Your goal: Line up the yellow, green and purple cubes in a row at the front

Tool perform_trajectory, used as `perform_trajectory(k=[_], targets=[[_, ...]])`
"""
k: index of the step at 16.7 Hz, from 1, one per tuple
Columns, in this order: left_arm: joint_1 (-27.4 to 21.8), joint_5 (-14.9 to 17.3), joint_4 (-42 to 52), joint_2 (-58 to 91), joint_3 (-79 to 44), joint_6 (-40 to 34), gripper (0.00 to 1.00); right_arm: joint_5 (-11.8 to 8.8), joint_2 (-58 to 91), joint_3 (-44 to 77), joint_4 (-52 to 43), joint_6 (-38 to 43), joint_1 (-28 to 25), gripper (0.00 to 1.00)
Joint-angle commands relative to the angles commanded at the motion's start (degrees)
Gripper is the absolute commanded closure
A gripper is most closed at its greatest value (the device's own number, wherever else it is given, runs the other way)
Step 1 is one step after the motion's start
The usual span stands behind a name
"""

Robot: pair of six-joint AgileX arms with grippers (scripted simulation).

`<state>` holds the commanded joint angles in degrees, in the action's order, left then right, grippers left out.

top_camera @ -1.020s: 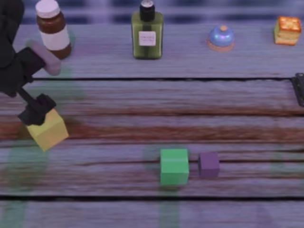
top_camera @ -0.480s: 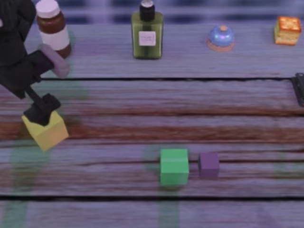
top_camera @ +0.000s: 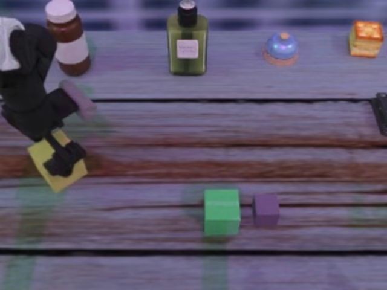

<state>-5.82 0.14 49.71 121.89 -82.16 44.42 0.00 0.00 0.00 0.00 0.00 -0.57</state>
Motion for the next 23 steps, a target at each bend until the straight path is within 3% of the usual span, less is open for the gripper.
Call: perform_trajectory(k=[7, 20, 23], targets=[[-0.03, 0.02, -5.52, 2.74, 3.34, 0.06, 0.0, 0.0, 0.0, 0.0, 0.0, 0.0, 0.0, 0.0], [-0.03, 0.02, -5.52, 2.74, 3.34, 0.06, 0.98, 0.0, 0.0, 0.0, 0.0, 0.0, 0.0, 0.0], [-0.03, 0.02, -5.52, 2.74, 3.34, 0.06, 1.0, 0.0, 0.0, 0.0, 0.0, 0.0, 0.0, 0.0]])
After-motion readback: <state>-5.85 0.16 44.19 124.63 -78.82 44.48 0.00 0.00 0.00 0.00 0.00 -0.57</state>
